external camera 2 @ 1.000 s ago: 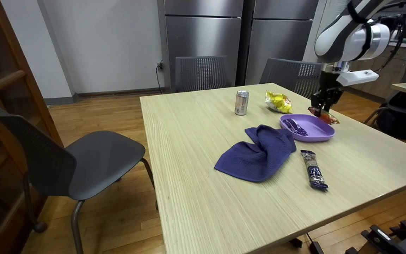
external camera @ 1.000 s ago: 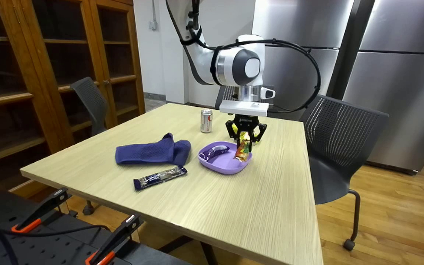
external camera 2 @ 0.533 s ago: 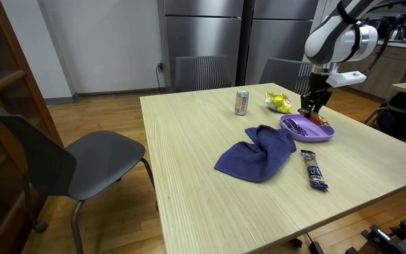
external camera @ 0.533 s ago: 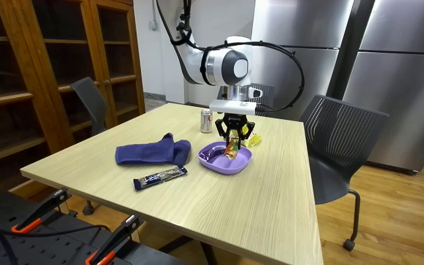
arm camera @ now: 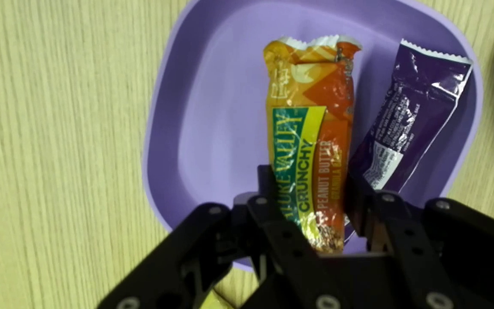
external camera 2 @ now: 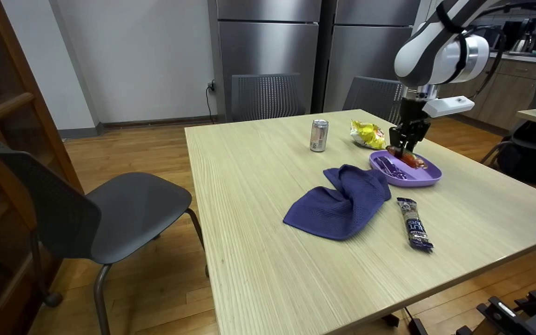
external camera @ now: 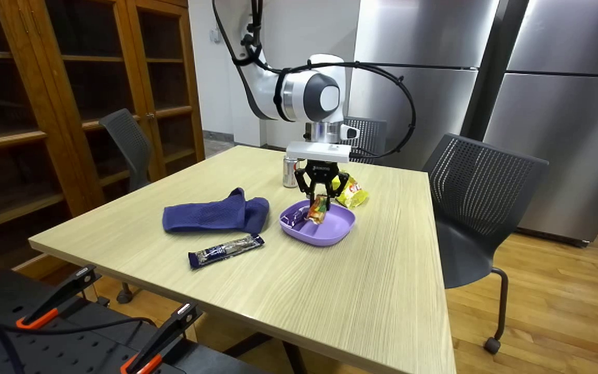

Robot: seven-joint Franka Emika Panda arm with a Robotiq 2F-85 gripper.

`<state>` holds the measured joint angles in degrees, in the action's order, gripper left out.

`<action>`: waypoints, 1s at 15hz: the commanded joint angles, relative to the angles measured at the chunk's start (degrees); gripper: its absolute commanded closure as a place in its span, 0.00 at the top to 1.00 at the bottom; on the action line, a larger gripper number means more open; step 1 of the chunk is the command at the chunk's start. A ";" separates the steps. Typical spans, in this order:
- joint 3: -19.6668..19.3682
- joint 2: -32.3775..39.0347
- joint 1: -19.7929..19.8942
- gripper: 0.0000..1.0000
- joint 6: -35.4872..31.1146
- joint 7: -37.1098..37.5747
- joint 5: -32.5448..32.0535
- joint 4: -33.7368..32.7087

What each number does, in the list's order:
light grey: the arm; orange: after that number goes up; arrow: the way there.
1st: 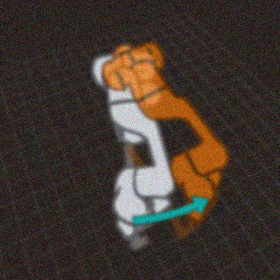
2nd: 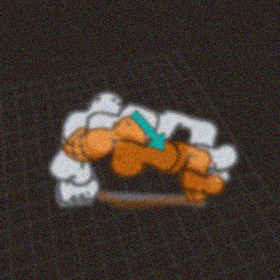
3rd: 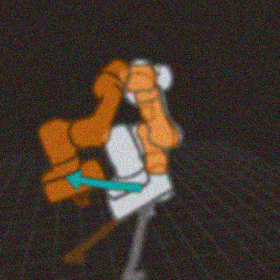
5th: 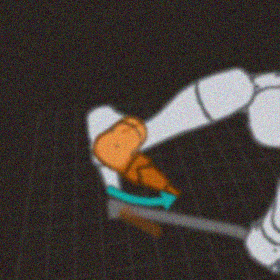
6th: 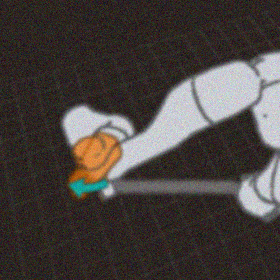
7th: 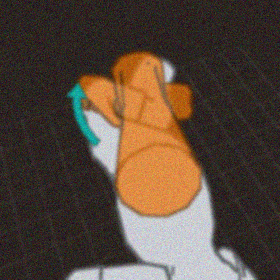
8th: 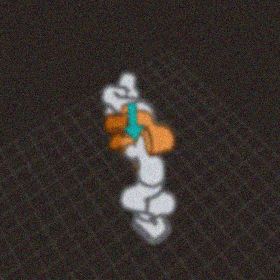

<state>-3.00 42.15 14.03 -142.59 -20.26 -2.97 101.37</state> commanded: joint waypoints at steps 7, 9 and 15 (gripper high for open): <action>-0.18 0.05 -1.15 0.17 1.09 4.28 0.27 -0.13; -0.28 -0.02 -1.37 0.17 0.90 5.68 0.55 0.17; -0.88 0.76 -2.01 0.17 0.67 10.78 1.21 0.14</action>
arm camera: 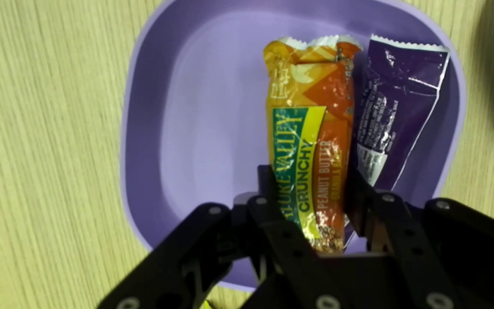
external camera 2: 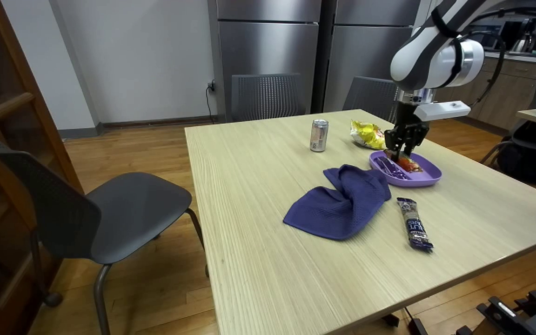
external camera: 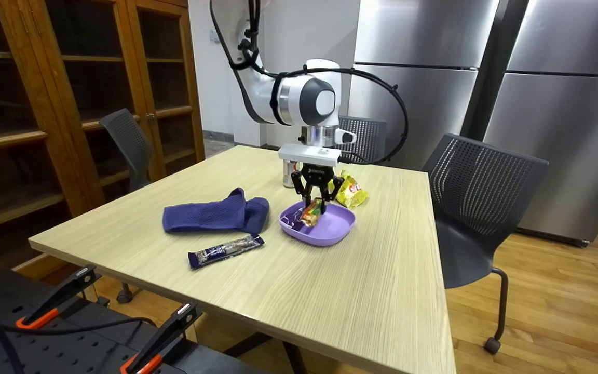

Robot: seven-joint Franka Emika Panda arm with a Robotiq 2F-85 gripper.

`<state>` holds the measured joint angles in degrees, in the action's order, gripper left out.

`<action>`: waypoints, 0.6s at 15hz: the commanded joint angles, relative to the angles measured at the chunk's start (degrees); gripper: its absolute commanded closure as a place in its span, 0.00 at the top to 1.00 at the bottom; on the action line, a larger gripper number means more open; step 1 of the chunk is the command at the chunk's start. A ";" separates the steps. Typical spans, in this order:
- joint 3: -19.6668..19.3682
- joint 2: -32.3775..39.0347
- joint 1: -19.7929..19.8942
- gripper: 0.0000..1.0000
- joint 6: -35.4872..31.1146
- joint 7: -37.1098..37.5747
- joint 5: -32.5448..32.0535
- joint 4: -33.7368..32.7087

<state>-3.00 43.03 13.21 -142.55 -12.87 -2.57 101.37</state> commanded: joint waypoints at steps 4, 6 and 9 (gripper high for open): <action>-1.14 0.85 -1.72 0.17 1.21 6.62 1.13 -0.31; -1.25 1.12 -1.88 0.17 1.38 7.72 1.24 -0.50; -1.53 1.25 -2.09 0.17 1.38 8.90 1.34 -0.63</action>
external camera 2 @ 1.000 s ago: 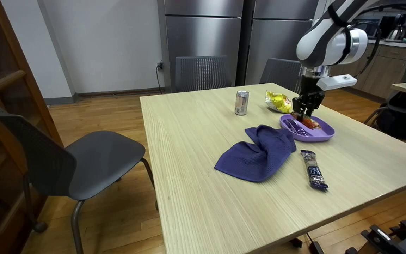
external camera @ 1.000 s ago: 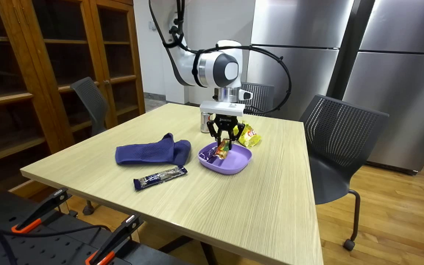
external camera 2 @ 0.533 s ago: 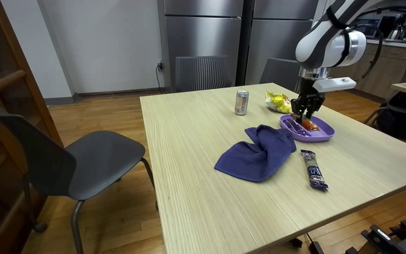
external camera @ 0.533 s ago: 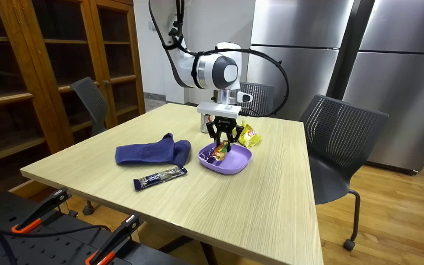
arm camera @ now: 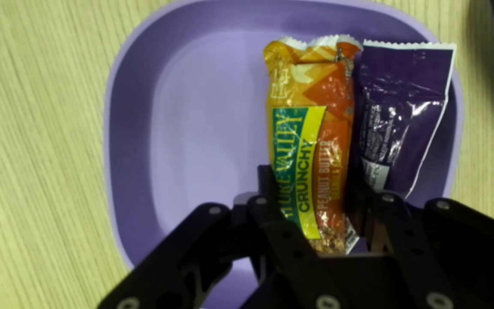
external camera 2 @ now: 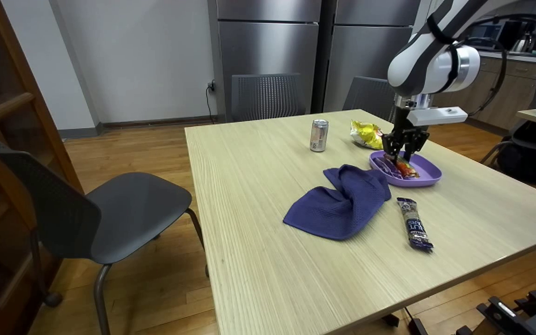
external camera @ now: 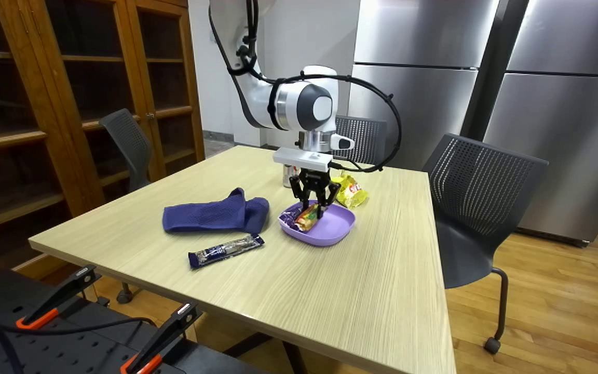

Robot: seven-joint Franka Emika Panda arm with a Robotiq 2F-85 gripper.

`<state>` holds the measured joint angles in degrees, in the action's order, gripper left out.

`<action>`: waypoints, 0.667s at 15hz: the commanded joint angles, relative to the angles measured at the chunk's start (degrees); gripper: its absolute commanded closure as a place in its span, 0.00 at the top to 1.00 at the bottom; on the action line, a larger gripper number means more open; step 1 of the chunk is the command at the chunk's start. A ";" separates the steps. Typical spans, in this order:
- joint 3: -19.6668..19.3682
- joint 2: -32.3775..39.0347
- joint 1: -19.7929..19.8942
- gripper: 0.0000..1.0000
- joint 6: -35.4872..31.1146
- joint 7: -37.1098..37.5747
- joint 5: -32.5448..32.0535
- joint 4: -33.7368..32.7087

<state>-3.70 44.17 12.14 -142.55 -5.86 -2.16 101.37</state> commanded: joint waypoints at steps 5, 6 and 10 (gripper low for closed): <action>-0.90 -0.27 -0.58 0.81 1.30 2.18 1.28 -0.46; -0.95 -0.41 -0.47 0.89 1.32 2.14 1.40 -0.40; -1.18 -1.06 -0.21 1.00 0.90 1.85 1.76 0.09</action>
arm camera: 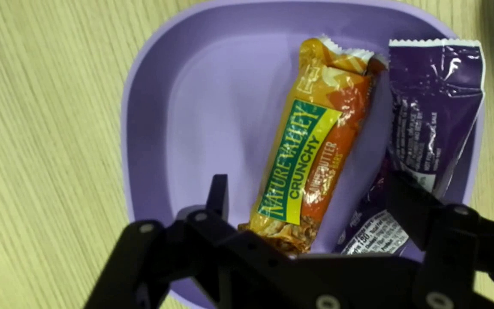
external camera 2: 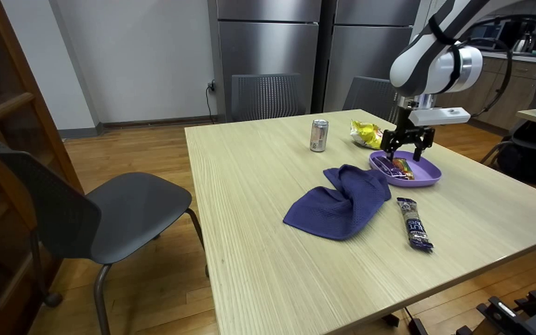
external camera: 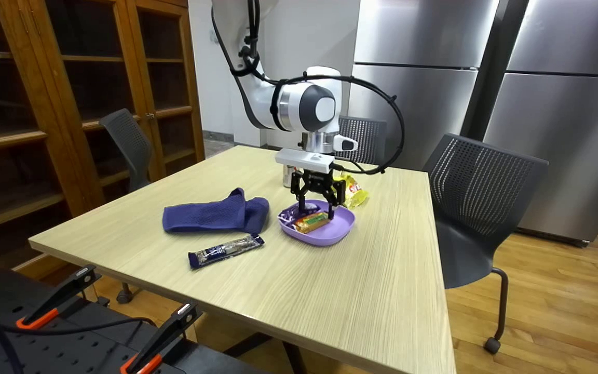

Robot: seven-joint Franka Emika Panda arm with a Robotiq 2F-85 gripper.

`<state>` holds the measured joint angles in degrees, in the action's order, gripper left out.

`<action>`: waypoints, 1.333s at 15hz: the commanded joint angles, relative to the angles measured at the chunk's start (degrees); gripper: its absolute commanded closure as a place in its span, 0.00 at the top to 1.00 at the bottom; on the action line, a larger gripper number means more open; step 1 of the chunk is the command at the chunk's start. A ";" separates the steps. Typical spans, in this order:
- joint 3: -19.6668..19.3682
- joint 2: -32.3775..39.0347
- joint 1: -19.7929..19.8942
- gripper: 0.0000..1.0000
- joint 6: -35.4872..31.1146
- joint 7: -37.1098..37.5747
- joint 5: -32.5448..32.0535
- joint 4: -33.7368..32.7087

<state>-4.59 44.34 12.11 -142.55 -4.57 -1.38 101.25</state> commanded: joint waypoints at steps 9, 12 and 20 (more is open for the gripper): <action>-0.95 -3.50 -0.05 1.00 -0.05 0.34 0.91 2.11; -1.01 -4.99 -0.19 1.00 -0.15 0.46 0.91 3.62; -0.84 -11.27 -0.64 1.00 -1.17 2.38 3.31 11.55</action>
<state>-5.48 38.06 12.05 -142.71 -4.17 0.35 106.92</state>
